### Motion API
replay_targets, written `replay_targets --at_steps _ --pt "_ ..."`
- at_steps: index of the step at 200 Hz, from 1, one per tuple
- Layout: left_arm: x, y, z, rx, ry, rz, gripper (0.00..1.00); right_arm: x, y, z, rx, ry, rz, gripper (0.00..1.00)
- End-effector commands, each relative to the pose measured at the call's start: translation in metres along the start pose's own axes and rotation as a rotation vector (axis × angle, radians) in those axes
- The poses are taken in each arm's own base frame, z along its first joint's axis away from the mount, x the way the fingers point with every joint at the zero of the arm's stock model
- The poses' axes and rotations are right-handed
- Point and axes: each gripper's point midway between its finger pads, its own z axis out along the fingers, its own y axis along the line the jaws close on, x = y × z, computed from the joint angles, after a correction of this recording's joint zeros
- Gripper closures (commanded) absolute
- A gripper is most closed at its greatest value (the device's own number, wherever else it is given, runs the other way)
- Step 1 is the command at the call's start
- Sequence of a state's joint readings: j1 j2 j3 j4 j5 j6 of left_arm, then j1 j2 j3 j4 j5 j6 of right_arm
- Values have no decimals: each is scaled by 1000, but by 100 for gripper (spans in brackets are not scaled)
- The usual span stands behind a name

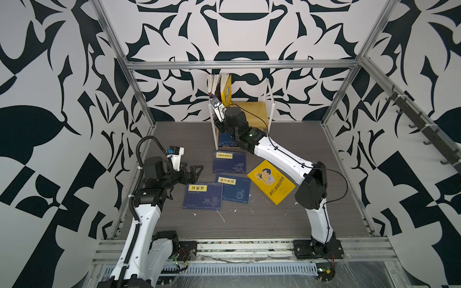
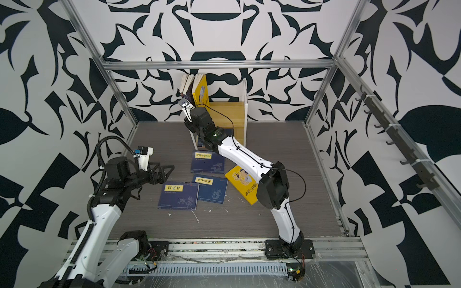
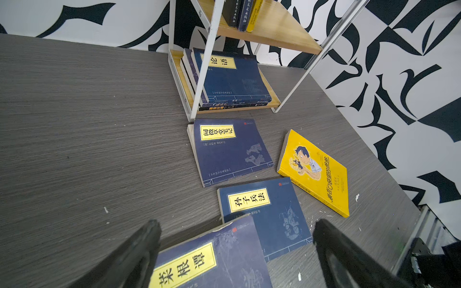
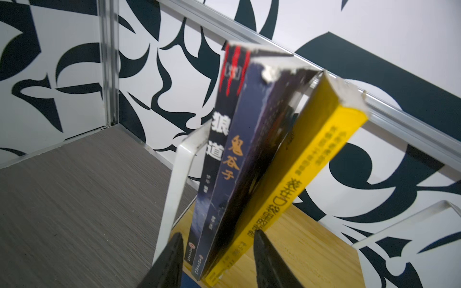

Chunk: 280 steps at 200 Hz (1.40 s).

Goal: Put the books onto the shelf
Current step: 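Push the yellow book upright against the shelved books with the right gripper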

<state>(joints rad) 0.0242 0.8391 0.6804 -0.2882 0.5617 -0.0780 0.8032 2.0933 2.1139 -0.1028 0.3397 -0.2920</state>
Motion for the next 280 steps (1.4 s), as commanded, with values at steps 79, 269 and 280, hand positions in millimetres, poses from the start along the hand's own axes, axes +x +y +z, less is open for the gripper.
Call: replay_targets --at_steps 79,269,280 --pt "3 -1 1 15 4 -5 0 -42 11 -44 -241 -58 19 53" --pt "4 -3 -4 -5 2 43 0 -17 -124 28 12 -109 615 100" --pt "4 -3 -4 -3 2 43 0 -25 -118 35 -19 -135 632 100"
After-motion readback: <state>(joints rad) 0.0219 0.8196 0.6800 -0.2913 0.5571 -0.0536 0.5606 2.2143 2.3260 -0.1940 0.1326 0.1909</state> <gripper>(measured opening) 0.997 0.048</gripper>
